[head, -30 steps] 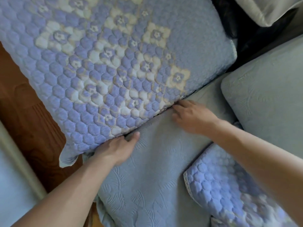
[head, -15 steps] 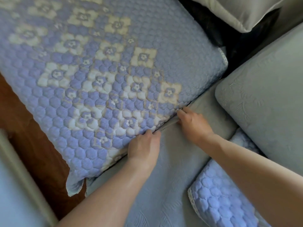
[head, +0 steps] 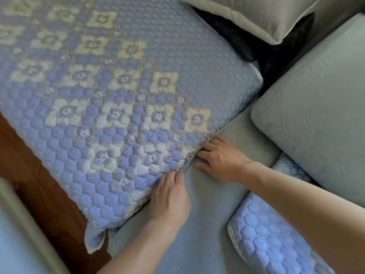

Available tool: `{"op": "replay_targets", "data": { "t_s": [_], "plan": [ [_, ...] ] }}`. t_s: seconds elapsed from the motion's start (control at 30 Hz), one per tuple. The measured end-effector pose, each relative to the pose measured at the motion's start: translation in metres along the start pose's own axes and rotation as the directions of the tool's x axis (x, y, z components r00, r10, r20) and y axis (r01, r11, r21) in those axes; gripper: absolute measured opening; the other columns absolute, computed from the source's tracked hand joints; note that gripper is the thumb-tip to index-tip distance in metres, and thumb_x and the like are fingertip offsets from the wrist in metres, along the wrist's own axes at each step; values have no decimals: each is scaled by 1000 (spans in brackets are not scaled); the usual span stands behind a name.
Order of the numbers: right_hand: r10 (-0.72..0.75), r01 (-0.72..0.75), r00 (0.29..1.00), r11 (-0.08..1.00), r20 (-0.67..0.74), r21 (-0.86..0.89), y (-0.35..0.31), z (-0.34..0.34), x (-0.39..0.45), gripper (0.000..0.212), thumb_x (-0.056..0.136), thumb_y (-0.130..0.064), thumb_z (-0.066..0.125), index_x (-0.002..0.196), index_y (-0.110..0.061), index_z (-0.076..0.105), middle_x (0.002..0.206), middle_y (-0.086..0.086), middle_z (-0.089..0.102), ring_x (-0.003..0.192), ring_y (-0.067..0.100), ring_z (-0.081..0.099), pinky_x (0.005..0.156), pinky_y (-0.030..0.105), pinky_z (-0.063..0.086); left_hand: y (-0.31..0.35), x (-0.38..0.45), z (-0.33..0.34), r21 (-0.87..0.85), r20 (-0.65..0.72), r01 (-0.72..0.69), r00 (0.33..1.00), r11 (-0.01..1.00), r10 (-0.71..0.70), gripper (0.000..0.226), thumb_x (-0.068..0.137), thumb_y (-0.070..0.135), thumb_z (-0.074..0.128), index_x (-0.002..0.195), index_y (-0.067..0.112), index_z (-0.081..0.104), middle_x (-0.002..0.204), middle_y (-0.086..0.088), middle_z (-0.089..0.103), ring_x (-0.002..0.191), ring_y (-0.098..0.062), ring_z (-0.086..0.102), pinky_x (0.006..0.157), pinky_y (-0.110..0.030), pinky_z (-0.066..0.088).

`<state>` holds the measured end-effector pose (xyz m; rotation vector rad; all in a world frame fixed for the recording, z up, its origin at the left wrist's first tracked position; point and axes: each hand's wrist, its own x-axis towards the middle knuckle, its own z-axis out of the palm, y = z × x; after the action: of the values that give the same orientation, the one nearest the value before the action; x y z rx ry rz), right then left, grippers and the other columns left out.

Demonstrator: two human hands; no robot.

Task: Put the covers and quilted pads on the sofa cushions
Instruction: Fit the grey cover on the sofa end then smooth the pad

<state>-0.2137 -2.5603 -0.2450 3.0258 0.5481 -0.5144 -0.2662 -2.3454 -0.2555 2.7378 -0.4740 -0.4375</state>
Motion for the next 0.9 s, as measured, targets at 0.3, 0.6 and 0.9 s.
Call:
{"op": "replay_targets", "data": {
  "t_s": [0.3,0.6,0.9],
  "plan": [
    [-90,91,951,996,-297,-10,-12,16,-10,11,84,-12,66,80,-14,57,95,8,56,84,28,51,67,36,43,2,-1,8,-28,-71,-15,997,999,13,36,70,11,77,105,12,70,93,-5,61,85,-28,60,73,-41,53],
    [-100,104,981,995,-166,15,-9,14,-11,23,94,-33,51,89,-16,66,93,3,57,89,28,53,90,38,43,17,-7,3,39,-39,-9,999,999,10,34,81,7,32,94,19,61,96,-5,55,90,-28,52,77,-40,50],
    [79,-80,996,997,33,16,-13,1,-7,55,97,-64,33,105,-18,63,113,6,64,113,28,57,109,42,37,6,12,-16,-130,327,128,942,983,-80,33,99,47,43,120,22,39,126,-8,64,114,-33,61,86,-40,44]
  ]
}}
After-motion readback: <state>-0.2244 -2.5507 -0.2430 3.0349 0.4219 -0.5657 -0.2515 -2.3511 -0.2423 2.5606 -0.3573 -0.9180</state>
